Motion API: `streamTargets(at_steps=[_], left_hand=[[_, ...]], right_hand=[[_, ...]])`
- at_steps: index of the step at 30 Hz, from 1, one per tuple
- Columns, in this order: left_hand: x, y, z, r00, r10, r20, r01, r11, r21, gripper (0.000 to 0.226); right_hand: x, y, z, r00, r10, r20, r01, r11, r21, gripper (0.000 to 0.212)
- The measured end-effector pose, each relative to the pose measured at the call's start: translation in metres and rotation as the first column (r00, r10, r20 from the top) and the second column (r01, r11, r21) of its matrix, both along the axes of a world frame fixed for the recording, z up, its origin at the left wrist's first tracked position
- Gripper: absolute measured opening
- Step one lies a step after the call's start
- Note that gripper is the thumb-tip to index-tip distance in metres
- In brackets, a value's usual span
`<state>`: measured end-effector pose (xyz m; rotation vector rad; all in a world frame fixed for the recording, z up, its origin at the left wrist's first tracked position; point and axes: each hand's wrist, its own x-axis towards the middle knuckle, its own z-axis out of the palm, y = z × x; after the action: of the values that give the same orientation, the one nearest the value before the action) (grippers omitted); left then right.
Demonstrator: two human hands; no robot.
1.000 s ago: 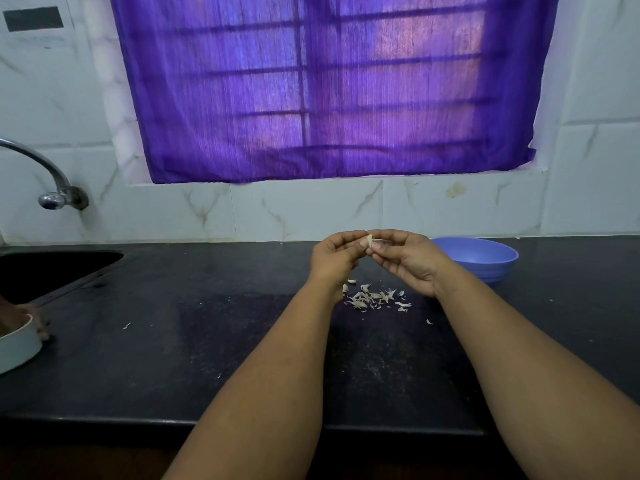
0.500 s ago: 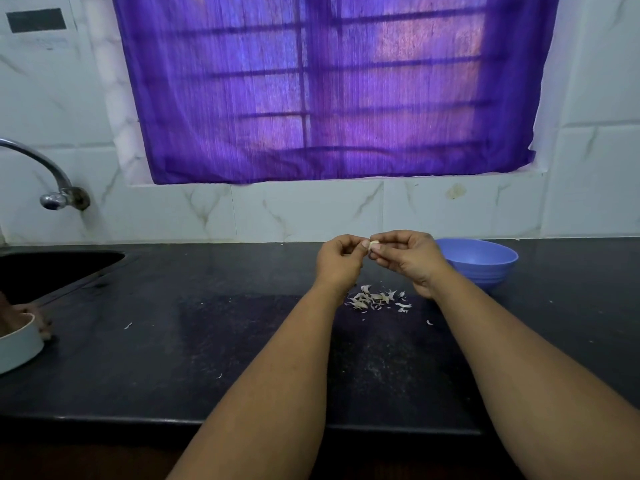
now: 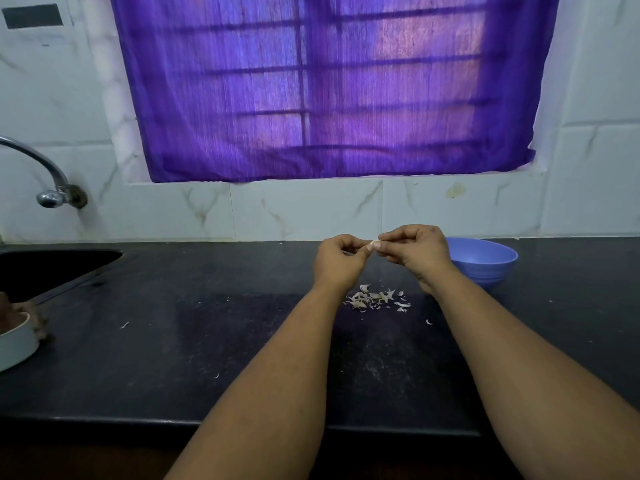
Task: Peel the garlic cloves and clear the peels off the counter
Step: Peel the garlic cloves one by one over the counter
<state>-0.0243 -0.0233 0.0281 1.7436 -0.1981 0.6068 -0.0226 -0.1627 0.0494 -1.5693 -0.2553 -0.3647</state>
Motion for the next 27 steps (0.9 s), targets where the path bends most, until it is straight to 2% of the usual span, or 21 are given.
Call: streamTargets(at_steps=[3,6,9,12,15,23,27], left_hand=[[0.004,0.0,-0.001,1.0,0.029,0.005,-0.029,1.0,0.001,0.013],[0.007,-0.001,-0.002,0.999,0.041,-0.005,-0.041,0.999,0.035,0.012],[0.01,0.0,-0.004,0.997,0.077,-0.023,-0.074,0.992,0.106,0.01],[0.012,0.001,-0.005,0.996,0.077,-0.038,-0.072,0.99,0.121,0.009],[0.011,0.0,-0.004,0.997,0.064,-0.041,-0.06,0.993,0.101,0.01],[0.008,0.001,-0.003,0.998,0.049,-0.045,-0.045,0.996,0.074,0.012],[0.006,0.001,-0.003,0.998,0.028,-0.056,-0.027,0.999,0.027,0.014]], right_hand=[[0.002,0.0,0.0,1.0,-0.005,0.02,0.005,1.0,-0.001,0.016],[0.005,0.001,-0.002,0.997,0.07,0.011,-0.07,0.997,-0.028,0.017],[0.007,0.005,-0.007,0.982,0.188,-0.023,-0.19,0.97,-0.154,0.022],[0.008,0.004,-0.008,0.992,0.128,0.009,-0.121,0.954,-0.273,0.015],[0.008,0.001,-0.006,0.999,0.047,0.024,-0.039,0.963,-0.266,0.011],[-0.001,0.0,-0.001,1.0,-0.014,0.013,0.015,0.989,-0.145,0.016],[-0.001,0.001,0.0,0.998,-0.05,0.04,0.055,0.987,-0.149,0.018]])
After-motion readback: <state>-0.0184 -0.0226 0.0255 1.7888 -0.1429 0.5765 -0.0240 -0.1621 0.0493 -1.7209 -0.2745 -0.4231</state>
